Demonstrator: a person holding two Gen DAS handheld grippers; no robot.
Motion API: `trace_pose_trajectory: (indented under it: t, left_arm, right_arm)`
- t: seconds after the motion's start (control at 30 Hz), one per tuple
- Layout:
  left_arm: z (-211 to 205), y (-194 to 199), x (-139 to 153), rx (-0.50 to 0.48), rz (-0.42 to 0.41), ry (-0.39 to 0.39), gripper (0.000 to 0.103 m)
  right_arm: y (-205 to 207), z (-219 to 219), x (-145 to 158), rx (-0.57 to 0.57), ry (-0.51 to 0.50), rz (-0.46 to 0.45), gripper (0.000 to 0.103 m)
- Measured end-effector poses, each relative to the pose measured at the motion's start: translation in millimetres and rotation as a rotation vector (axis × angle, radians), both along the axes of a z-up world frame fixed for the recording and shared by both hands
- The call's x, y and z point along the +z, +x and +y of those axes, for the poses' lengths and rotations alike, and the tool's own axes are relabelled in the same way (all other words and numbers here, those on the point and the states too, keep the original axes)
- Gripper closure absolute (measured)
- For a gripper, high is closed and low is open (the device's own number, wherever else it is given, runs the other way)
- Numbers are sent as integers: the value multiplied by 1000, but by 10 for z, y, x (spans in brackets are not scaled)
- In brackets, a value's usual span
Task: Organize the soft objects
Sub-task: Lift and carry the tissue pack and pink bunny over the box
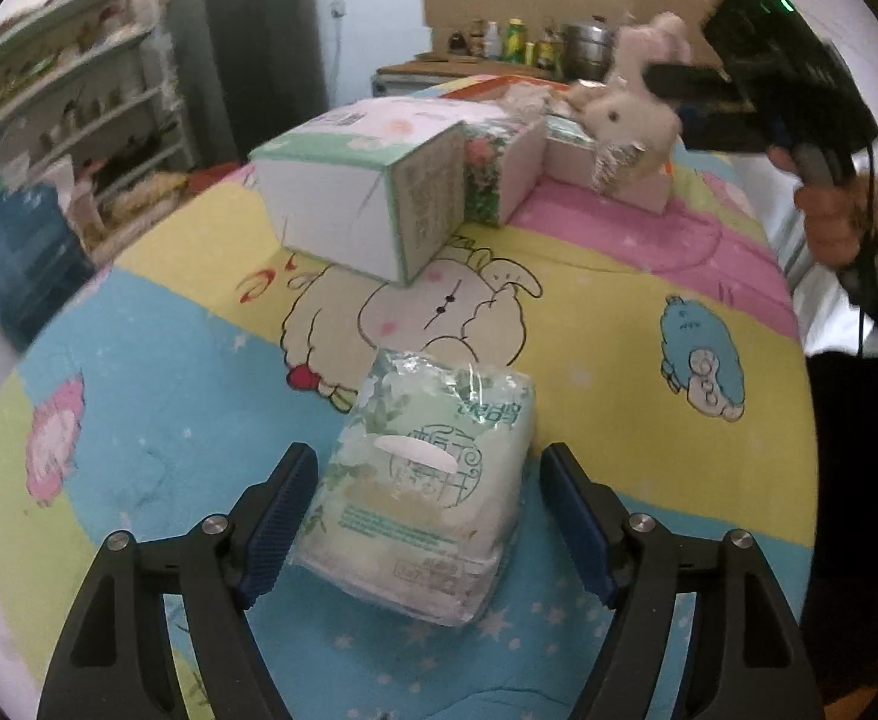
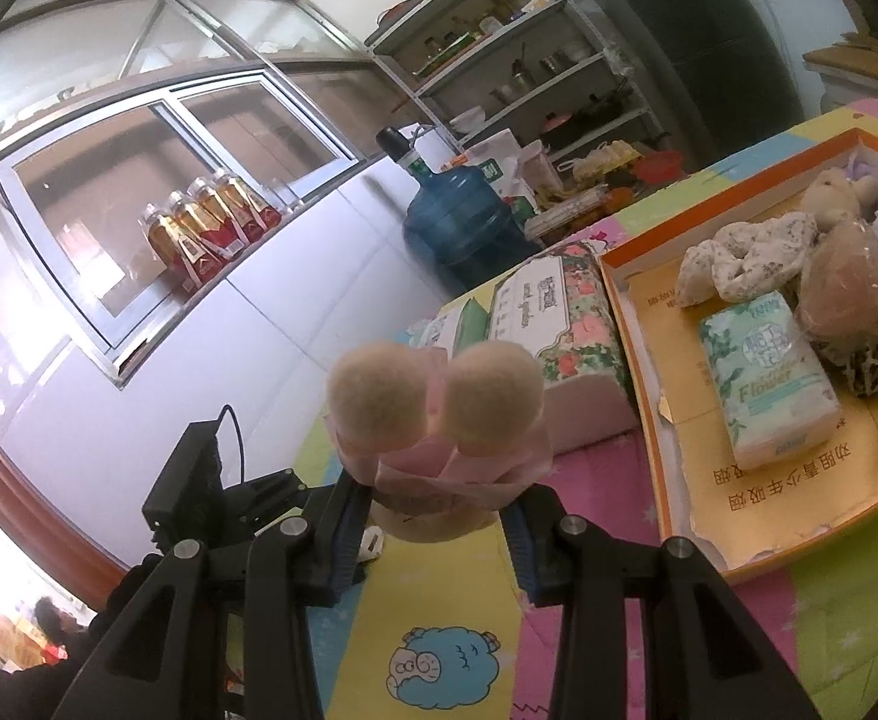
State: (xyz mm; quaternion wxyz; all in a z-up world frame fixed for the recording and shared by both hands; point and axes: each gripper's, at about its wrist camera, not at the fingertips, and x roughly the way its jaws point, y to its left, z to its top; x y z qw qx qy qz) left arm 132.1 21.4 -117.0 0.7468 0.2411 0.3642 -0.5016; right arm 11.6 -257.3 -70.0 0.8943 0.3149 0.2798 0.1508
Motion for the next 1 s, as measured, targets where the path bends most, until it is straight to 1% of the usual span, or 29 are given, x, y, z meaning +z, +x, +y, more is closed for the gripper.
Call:
trace_pose_trajectory:
  t: [0.03, 0.1, 0.13, 0.23, 0.37, 0.47, 0.6, 0.67, 0.73, 0.8, 1.0]
  left_arm:
    - [12, 12, 1, 11, 5, -5, 25]
    - [55, 26, 9, 34, -4, -12, 29]
    - [70, 19, 20, 36, -8, -18, 33]
    - [73, -16, 29, 37, -21, -20, 38]
    - [48, -91, 47, 43, -60, -6, 40]
    - [66, -135, 81, 66, -62, -25, 40]
    - [101, -178, 167, 134, -32, -96, 41]
    - [116, -206, 240, 196, -25, -146, 41]
    - [100, -242, 299, 251, -21, -173, 41]
    - [40, -329, 374, 304, -47, -180, 41]
    - [-237, -643, 587, 353, -127, -189, 41]
  right_arm:
    - [9, 11, -1, 3, -5, 2, 62]
    - [21, 28, -7, 8, -11, 5, 62]
    - [35, 43, -10, 10, -11, 8, 62]
    - [48, 62, -31, 18, -13, 11, 62]
    - [53, 79, -45, 21, -17, 17, 62]
    - [53, 84, -41, 19, -20, 12, 62]
    - [35, 100, -30, 22, -29, -2, 62]
    - [19, 96, -21, 27, -30, -10, 62]
    - [-5, 92, -5, 31, -35, -18, 62]
    - [-28, 82, 14, 32, -39, -27, 62]
    - [-108, -7, 73, 25, -39, -52, 62]
